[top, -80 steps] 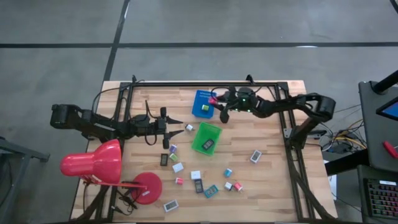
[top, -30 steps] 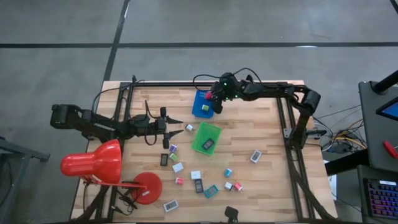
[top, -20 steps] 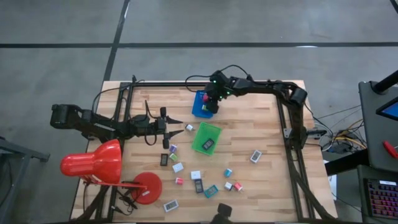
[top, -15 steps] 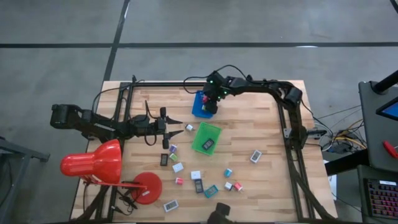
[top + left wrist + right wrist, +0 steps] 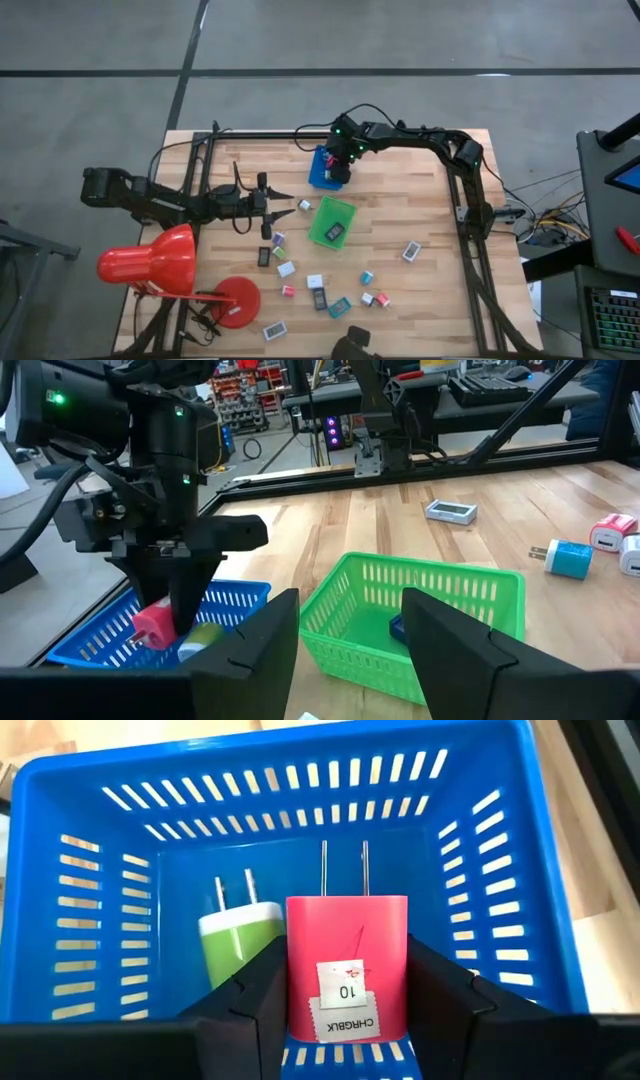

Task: Pick & Place Office items
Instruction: Put the big pink charger adapter into the blue bin

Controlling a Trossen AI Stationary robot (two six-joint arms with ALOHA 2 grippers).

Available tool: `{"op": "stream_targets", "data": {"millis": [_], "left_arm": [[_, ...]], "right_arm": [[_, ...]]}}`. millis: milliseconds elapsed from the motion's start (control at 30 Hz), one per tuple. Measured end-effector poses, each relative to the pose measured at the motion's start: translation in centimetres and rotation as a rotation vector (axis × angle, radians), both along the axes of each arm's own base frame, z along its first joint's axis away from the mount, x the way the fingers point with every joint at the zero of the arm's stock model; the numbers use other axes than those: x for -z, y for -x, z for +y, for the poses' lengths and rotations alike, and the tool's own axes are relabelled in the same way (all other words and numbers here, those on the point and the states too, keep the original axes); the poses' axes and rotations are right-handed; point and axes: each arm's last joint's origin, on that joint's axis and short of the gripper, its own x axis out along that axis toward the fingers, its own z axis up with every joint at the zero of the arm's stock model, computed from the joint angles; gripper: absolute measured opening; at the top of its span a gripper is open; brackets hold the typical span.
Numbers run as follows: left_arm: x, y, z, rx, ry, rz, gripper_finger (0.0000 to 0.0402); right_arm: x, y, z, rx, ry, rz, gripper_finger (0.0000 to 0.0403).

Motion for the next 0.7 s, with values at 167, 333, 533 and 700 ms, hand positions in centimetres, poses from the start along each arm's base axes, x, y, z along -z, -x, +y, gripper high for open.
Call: {"op": "stream_targets", "data": {"millis": [167,333,533,700], "left_arm": [[0.0,0.0,0.0,0.0,0.0,0.0,0.0181],[0.0,0.0,0.0,0.0,0.0,0.0,0.0181],[0.0,0.0,0.0,0.0,0.0,0.0,0.0181],[0.0,0.0,0.0,0.0,0.0,0.0,0.0181]], "right_arm": [[0.14,0.11,0.02,-0.001,-0.016,-0.001,0.0143],[0.16,0.11,0.01,0.004,-0.019,-0.001,0.0143],[0.18,0.18,-0.07,0.01,-0.021,-0.001,0.0151],[0.2,0.19,-0.07,0.01,-0.022,0.0,0.019]]}}
